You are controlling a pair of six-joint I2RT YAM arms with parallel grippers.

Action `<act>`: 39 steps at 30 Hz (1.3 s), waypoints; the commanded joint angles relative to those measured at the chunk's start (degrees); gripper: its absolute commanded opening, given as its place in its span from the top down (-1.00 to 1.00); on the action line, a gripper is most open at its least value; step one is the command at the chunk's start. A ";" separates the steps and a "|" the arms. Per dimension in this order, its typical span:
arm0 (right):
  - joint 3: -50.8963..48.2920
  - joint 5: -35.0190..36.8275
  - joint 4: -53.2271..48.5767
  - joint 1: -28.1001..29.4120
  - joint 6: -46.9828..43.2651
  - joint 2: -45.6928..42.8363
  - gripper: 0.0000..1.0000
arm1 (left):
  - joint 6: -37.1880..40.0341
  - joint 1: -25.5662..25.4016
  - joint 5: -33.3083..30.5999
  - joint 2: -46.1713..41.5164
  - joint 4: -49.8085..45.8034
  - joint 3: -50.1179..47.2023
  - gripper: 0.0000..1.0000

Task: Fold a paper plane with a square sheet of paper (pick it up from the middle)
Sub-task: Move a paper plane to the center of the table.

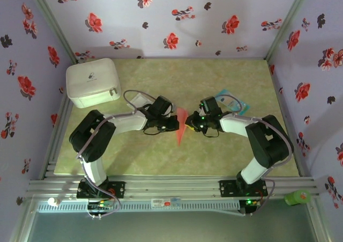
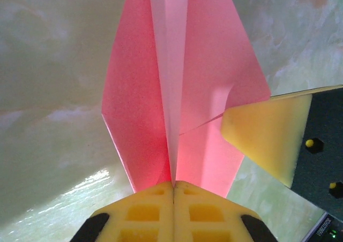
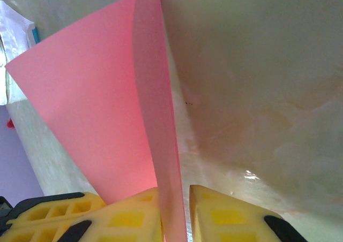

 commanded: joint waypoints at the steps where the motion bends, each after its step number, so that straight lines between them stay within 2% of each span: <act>1: 0.00 0.55 0.64 0.14 0.04 0.67 0.65 | 2.17 -0.44 -1.06 -1.40 -2.65 1.66 0.93; 5: -0.11 0.40 1.44 0.14 0.32 1.01 0.75 | 2.35 -0.47 -1.38 -1.09 -3.29 2.01 0.90; 13: 0.11 -0.23 2.15 0.16 0.32 1.80 0.95 | 2.72 -0.60 -1.25 -2.16 -3.08 2.90 0.59; 25: 0.26 -0.66 2.65 0.14 0.59 2.42 0.96 | 2.72 -0.60 -3.10 -1.93 -3.42 3.08 0.32; 29: 0.27 -0.85 2.76 0.14 0.63 2.59 0.96 | 2.90 -0.52 -3.44 -1.14 -3.75 3.65 0.14; 39: 0.58 -0.98 3.03 0.14 0.60 3.12 0.95 | 2.99 -0.67 -2.88 1.53 -8.46 5.84 0.09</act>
